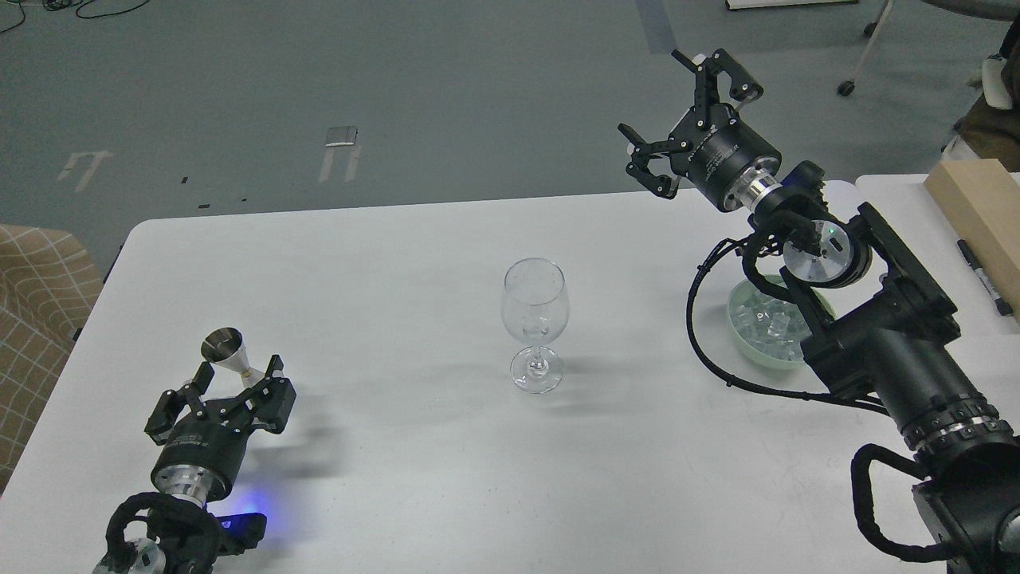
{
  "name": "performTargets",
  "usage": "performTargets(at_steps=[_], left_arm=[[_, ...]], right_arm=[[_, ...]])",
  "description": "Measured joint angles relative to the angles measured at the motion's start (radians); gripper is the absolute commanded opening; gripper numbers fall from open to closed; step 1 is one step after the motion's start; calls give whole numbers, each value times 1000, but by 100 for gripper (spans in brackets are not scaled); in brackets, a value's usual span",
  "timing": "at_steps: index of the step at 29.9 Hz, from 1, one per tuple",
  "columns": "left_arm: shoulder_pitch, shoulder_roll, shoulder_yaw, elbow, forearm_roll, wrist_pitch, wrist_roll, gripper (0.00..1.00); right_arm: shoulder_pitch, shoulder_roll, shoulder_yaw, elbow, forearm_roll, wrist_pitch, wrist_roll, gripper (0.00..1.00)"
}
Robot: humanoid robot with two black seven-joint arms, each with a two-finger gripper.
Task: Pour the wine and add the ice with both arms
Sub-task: 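Close the left gripper on the metal cup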
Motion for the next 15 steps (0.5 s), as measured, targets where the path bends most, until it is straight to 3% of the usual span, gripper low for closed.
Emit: performTargets(at_steps=[9, 15], left_arm=[[-6, 0, 4, 0, 2, 36, 1, 84], [-18, 0, -1, 3, 1, 46, 3, 78]], right_arm=[[-1, 0, 0, 0, 0, -1, 0, 100], [-5, 0, 0, 0, 0, -2, 0, 100]])
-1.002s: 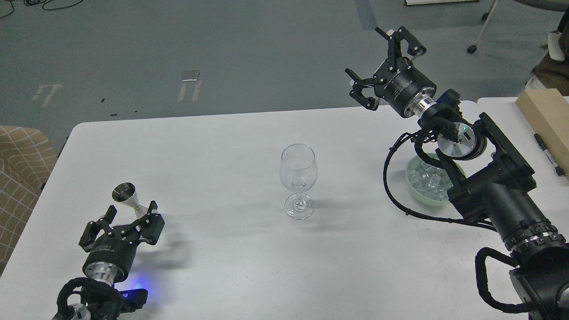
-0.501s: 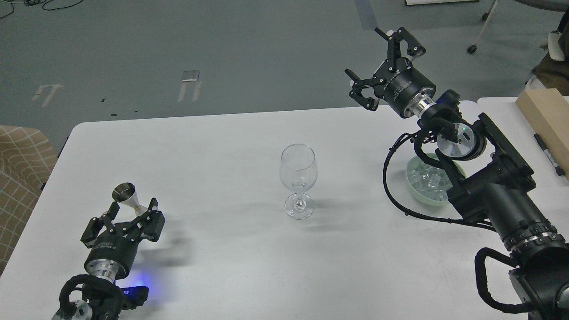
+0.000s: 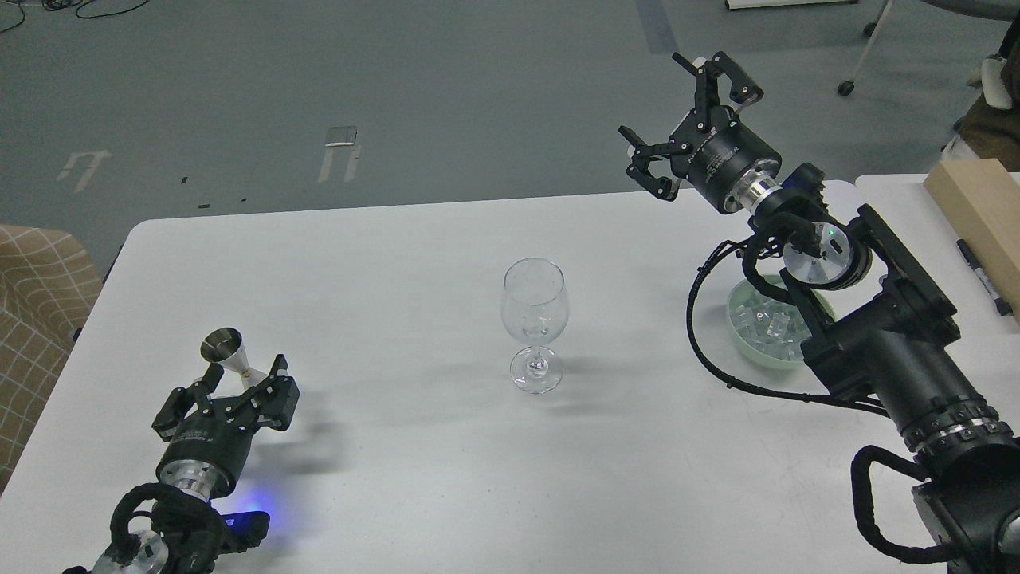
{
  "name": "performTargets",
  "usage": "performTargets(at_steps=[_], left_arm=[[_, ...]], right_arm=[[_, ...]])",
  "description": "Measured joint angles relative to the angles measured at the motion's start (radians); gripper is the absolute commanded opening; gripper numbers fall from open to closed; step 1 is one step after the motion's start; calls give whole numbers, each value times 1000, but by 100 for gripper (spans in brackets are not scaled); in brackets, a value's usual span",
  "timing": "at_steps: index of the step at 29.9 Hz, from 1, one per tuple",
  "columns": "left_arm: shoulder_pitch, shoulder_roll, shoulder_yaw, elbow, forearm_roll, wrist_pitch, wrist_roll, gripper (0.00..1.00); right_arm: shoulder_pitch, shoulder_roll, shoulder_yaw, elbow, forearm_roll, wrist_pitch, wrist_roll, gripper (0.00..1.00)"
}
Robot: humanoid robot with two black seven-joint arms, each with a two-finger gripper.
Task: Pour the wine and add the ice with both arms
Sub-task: 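Close the left gripper on the metal cup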
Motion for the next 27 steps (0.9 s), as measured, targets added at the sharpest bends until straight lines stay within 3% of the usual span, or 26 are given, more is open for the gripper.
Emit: performTargets(at_steps=[27], left_arm=[[-16, 0, -6, 28, -8, -11, 0, 57]], right_arm=[[0, 15, 0, 1, 0, -6, 0, 100]])
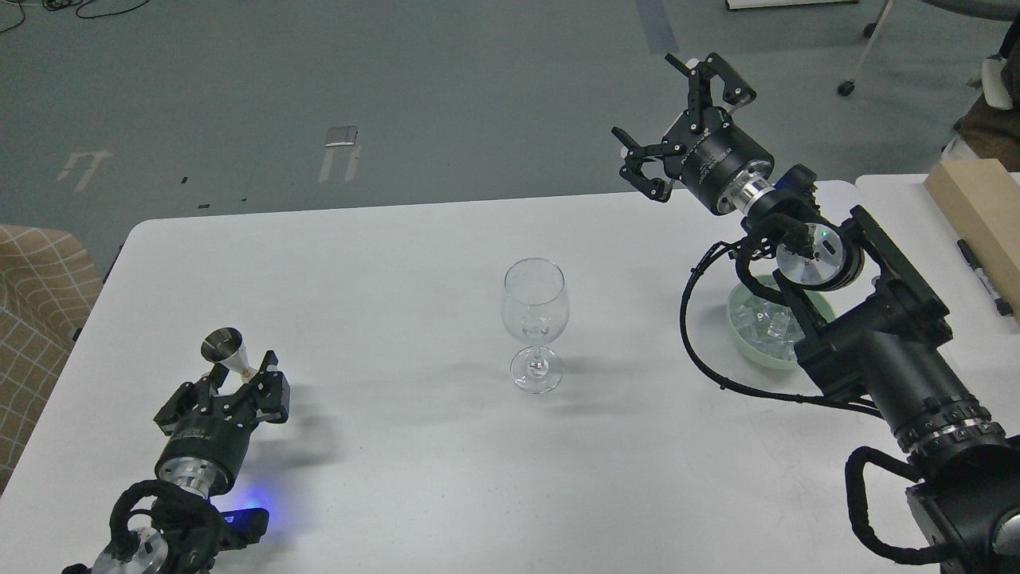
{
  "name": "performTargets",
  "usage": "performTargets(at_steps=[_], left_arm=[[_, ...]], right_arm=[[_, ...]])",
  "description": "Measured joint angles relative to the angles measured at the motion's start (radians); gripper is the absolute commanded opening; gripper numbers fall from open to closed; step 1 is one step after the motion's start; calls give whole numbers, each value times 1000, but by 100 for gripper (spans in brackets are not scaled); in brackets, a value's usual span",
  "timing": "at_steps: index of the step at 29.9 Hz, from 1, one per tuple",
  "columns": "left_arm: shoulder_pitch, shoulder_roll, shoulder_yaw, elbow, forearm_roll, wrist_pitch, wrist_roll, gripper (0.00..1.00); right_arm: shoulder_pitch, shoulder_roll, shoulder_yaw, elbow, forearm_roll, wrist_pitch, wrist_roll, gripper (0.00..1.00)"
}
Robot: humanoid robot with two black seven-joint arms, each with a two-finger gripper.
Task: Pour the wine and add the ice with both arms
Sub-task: 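Close the left gripper on the metal cup, then lift the metal cup upright with the left gripper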
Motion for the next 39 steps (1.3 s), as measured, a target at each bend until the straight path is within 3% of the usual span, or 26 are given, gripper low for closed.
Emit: performTargets(at_steps=[14, 28, 39], left_arm=[[-12, 0, -4, 14, 2, -2, -1, 46], [-13, 0, -13, 16, 1, -4, -1, 27], [-13, 0, -14, 16, -1, -16, -2, 23]], right_arm=[[-1, 0, 0, 1, 0, -3, 0, 100], [-2, 0, 0, 1, 0, -3, 0, 100], [-2, 0, 0, 1, 0, -3, 0, 100]])
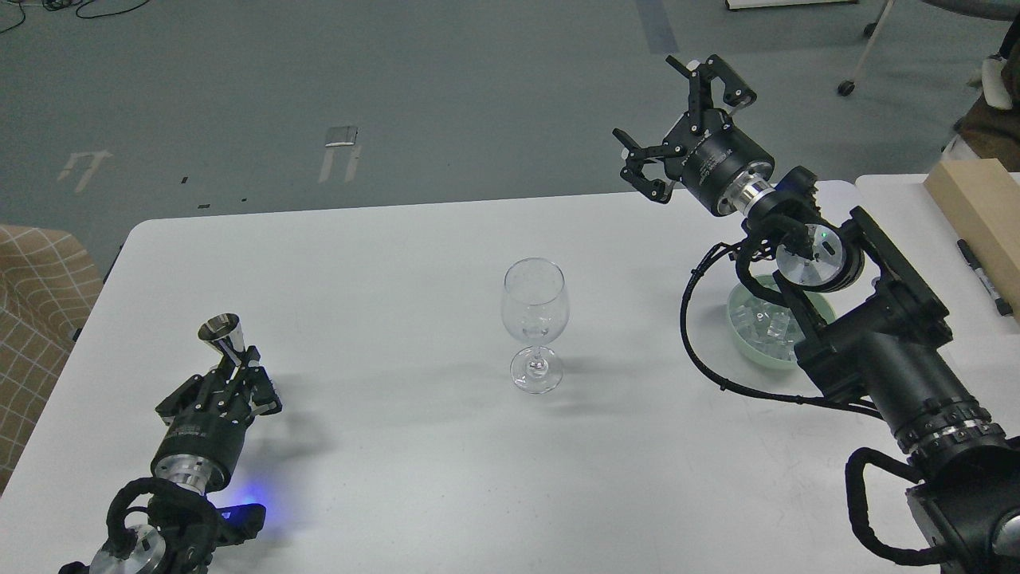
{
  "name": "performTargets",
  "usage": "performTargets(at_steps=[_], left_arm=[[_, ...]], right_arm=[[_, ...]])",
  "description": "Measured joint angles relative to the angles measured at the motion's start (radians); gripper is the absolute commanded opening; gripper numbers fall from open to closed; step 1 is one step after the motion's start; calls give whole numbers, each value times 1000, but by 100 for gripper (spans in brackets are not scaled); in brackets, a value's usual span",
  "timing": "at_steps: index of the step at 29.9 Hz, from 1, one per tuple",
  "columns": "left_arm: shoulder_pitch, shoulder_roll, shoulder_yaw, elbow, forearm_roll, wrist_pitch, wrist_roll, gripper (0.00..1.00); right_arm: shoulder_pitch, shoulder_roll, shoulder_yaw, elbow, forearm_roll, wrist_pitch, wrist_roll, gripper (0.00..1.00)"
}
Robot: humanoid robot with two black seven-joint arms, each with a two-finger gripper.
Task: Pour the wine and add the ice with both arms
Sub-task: 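Lift the metal cup upright with the left gripper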
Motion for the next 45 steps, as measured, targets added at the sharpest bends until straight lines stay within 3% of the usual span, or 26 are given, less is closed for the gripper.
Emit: performTargets(at_steps=[13, 26, 45], left_arm=[[0, 0, 0, -3, 3, -29, -12, 17], [0, 0, 8, -13, 11, -108, -24, 10], [-43, 33, 25, -36, 26, -127, -24, 9]], right_arm=[[-1, 0, 0, 0, 0, -1, 0, 100], [-6, 0, 0, 0, 0, -1, 0, 100], [-4, 0, 1, 0, 0, -2, 0, 100]])
